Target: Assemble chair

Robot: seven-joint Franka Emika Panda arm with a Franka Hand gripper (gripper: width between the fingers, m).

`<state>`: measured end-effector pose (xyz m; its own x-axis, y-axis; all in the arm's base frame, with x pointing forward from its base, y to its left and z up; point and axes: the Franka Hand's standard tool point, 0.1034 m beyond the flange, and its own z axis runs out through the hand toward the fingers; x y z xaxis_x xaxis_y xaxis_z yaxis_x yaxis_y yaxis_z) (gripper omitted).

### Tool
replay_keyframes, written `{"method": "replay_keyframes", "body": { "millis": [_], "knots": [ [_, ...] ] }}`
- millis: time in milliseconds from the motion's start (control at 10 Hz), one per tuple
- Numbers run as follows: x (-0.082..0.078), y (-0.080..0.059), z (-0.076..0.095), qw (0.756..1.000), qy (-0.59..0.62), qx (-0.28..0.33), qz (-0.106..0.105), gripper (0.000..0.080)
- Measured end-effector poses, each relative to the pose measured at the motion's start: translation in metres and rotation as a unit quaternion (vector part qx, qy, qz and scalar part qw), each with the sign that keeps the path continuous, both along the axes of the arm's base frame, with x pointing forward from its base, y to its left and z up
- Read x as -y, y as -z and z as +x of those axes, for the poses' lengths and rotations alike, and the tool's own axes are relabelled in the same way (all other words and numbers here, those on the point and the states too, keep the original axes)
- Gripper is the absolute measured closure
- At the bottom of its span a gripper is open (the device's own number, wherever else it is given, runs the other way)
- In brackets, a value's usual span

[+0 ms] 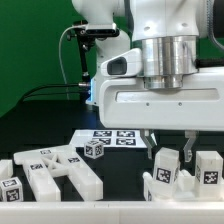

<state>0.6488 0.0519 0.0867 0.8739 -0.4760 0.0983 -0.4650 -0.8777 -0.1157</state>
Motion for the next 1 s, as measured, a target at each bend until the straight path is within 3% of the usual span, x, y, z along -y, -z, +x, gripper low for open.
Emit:
{"method": "replay_keyframes", "body": {
  "millis": [200, 400, 500, 600, 800, 900, 1000],
  "knots": [
    [0.0007, 0.0007, 0.0006, 0.985, 0.172, -0.010, 0.027, 0.0501],
    [-0.0008, 0.0019, -0.0006, 0.927, 0.370, -0.022, 0.063, 0.0501],
    [0.0018, 0.0021, -0.0003, 0.911, 0.404, -0.025, 0.078, 0.0504],
    [0.0006, 0.0022, -0.0006, 0.903, 0.422, -0.028, 0.080, 0.0504],
    [0.0007, 0.0023, -0.0007, 0.906, 0.415, -0.027, 0.079, 0.0504],
    [0.0017, 0.0016, -0.0006, 0.933, 0.352, -0.022, 0.067, 0.0504],
    [0.0017, 0.0002, 0.0000, 0.967, 0.251, -0.013, 0.052, 0.0406]
  ]
}}
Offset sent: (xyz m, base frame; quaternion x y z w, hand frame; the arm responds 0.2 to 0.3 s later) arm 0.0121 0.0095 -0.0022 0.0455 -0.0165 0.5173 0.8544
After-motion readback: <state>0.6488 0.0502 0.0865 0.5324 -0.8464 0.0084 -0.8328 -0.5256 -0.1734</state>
